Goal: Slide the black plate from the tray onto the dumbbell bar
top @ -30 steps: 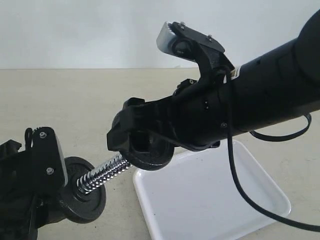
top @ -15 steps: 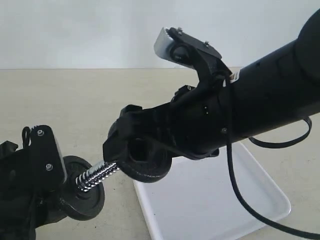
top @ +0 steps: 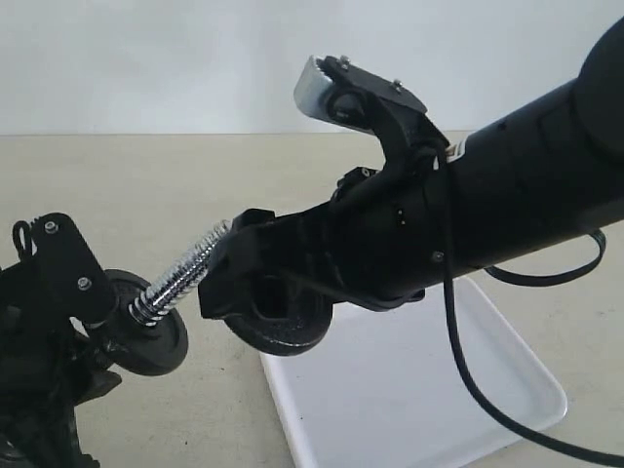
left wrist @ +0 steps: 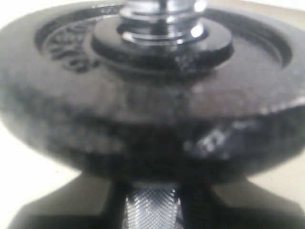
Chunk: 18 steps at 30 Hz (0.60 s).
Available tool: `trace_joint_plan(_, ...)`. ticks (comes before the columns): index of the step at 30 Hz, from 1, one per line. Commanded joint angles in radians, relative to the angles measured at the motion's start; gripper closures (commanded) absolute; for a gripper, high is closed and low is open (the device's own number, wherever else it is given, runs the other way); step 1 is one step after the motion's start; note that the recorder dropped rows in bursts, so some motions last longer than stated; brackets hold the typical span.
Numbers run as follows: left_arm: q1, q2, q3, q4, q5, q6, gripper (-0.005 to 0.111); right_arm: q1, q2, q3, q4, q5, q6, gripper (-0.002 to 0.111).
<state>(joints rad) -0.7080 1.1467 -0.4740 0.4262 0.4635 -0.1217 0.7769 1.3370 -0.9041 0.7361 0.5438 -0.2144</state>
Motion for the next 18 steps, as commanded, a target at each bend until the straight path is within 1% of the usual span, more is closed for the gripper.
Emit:
trace_joint_plan(1,-0.003,-0.033,-0.039,0.113,-0.639,-0.042,0.102,0.001,-0.010,-0.008,0.022,-0.082,-0.031,0.108)
trace_joint_plan(3,-0.003,-0.033,-0.032,0.113,-0.645,-0.042,0.102,0.001,-0.010,-0.028,0.013,-0.082,-0.035,0.108)
trace_joint_plan(6,-0.003,-0.033,-0.015,0.119,-0.708,-0.047,0.102,0.001,-0.010,-0.077,0.008,-0.054,-0.039,0.108)
trace_joint_plan(9,-0.003,-0.033,-0.009,0.201,-0.731,-0.110,0.102,-0.015,-0.010,-0.129,0.007,-0.005,-0.039,0.108)
trace_joint_plan(13,-0.003,-0.033,-0.009,0.335,-0.754,-0.221,0.102,-0.090,-0.010,-0.185,0.011,0.112,-0.031,0.108)
trace_joint_plan(18,-0.003,-0.036,-0.009,0.360,-0.848,-0.234,0.102,-0.189,-0.010,-0.191,0.014,0.217,-0.042,0.108)
